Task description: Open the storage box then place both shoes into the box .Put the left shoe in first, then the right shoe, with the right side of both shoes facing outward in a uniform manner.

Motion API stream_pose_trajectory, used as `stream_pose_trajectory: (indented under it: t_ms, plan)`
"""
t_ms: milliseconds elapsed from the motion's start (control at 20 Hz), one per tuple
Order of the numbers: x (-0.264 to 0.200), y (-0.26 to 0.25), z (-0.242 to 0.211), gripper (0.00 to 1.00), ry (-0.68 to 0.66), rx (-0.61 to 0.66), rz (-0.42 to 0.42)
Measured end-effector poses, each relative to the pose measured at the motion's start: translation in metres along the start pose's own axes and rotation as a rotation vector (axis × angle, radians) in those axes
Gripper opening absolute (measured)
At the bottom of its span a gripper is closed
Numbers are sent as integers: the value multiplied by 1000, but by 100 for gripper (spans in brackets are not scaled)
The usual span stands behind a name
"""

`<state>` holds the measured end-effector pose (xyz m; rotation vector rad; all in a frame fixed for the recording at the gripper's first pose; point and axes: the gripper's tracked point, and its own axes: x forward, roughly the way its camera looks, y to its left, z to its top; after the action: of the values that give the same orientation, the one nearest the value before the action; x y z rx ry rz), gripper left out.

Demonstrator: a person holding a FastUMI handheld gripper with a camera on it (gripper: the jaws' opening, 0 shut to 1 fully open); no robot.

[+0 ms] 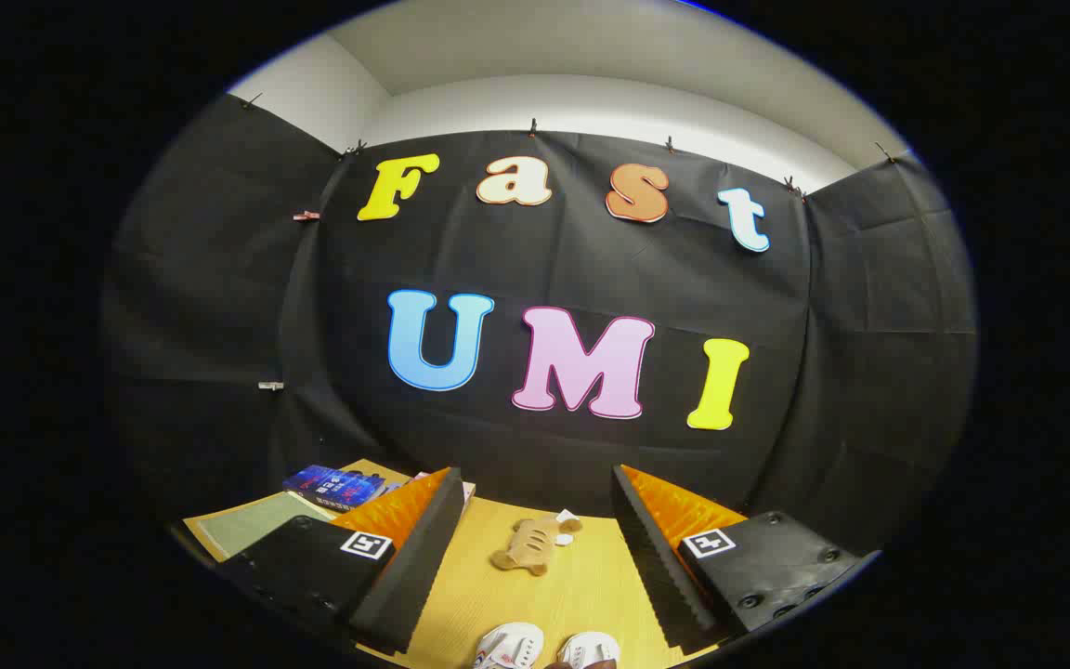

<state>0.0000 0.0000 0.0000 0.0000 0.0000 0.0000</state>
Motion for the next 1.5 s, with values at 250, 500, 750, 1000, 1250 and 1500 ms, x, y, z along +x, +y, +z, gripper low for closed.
stream_pose_trajectory:
  t_ms: [250,500,750,1000,1250,1500]
  plan:
    - [2,1,-1,97,9,-2,-1]
    - [1,4,-6,97,24,-6,-1]
    - [3,12,-9,97,40,1,18]
    - [7,41,-13,97,61,31,129]
    - [7,99,-40,97,186,238,420]
    - [5,151,-80,98,369,535,687]
